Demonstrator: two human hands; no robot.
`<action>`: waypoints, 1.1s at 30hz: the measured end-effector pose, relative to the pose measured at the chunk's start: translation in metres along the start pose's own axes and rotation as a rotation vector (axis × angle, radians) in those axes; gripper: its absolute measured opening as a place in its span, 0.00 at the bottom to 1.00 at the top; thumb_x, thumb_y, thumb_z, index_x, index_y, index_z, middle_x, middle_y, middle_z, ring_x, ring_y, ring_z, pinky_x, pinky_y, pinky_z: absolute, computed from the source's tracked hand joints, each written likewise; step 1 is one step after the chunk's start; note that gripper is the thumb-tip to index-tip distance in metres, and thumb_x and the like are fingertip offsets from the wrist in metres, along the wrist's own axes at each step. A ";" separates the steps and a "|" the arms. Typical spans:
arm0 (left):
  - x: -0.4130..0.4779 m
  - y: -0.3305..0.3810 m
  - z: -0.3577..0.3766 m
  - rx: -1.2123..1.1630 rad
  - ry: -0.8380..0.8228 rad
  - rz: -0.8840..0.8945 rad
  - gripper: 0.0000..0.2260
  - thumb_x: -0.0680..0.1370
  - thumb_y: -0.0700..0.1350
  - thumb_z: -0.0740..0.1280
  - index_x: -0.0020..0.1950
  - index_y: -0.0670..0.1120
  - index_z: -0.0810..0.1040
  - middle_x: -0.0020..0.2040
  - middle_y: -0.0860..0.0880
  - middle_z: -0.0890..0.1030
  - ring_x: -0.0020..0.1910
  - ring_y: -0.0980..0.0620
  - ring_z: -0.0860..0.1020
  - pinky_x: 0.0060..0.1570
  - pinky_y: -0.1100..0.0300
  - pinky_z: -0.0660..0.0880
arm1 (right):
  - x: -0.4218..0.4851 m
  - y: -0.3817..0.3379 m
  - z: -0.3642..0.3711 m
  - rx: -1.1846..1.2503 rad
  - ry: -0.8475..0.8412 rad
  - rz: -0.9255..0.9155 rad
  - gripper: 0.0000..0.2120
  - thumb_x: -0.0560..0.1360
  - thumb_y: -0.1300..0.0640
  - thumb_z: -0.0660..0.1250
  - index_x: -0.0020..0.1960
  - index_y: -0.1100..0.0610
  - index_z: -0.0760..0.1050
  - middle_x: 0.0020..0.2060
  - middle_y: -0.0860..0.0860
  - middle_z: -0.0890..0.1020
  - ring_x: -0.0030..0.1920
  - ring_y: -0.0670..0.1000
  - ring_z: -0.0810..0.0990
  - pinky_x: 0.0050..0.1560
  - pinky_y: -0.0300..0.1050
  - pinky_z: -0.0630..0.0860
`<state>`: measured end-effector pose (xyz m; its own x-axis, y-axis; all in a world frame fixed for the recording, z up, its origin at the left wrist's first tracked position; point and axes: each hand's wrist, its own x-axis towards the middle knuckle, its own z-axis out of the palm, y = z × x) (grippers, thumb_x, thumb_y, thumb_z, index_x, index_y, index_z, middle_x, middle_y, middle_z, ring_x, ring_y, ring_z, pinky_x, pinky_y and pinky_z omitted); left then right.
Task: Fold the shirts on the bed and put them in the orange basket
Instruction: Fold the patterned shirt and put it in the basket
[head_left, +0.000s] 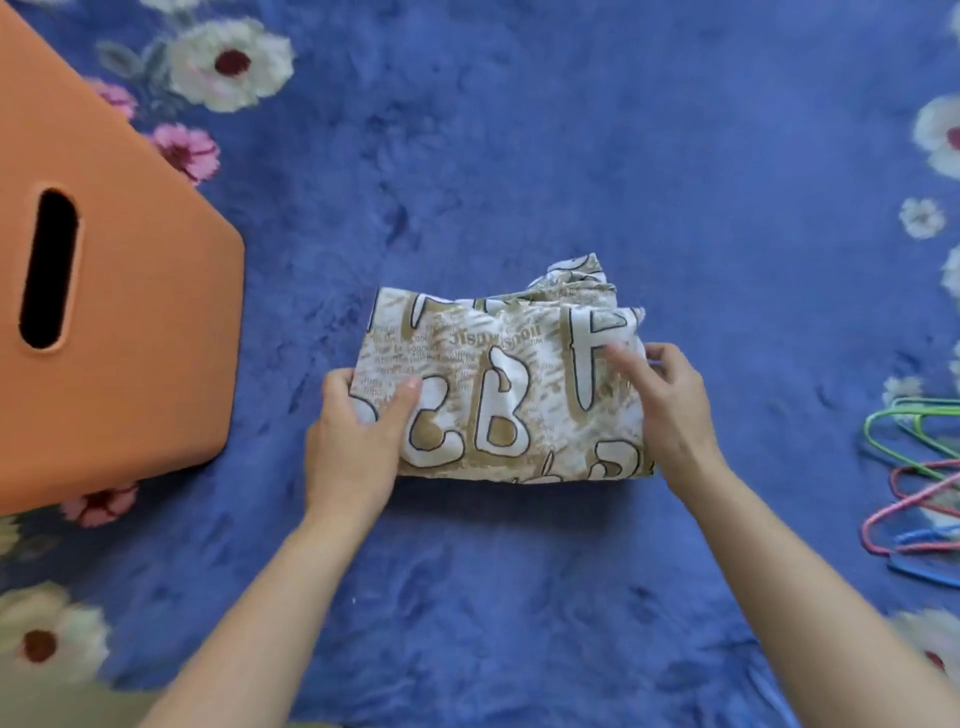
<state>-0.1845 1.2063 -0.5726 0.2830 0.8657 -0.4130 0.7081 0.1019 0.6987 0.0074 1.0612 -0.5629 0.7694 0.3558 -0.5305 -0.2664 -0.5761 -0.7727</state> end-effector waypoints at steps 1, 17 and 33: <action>-0.001 0.002 0.004 0.028 0.049 0.042 0.16 0.76 0.58 0.65 0.50 0.46 0.71 0.40 0.57 0.76 0.42 0.52 0.73 0.41 0.56 0.65 | -0.002 0.000 0.007 -0.026 0.050 -0.021 0.17 0.68 0.39 0.71 0.44 0.50 0.73 0.40 0.44 0.80 0.38 0.39 0.78 0.38 0.35 0.73; 0.044 -0.007 0.017 0.081 0.308 0.054 0.07 0.80 0.45 0.61 0.53 0.42 0.73 0.43 0.47 0.76 0.45 0.42 0.75 0.41 0.58 0.63 | 0.061 -0.017 0.046 -0.575 0.293 -0.218 0.18 0.81 0.43 0.53 0.56 0.59 0.66 0.51 0.56 0.77 0.53 0.61 0.74 0.47 0.50 0.64; 0.045 -0.018 0.076 0.793 0.046 0.463 0.28 0.80 0.58 0.48 0.78 0.50 0.50 0.78 0.45 0.51 0.76 0.50 0.44 0.72 0.49 0.37 | 0.067 0.020 0.051 -1.191 -0.183 -0.647 0.25 0.78 0.41 0.35 0.74 0.41 0.39 0.77 0.44 0.45 0.76 0.47 0.39 0.71 0.48 0.30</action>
<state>-0.1352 1.2060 -0.6481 0.6352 0.7563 -0.1566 0.7714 -0.6115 0.1762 0.0243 1.1110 -0.6320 0.4524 0.8389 -0.3025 0.8363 -0.5169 -0.1828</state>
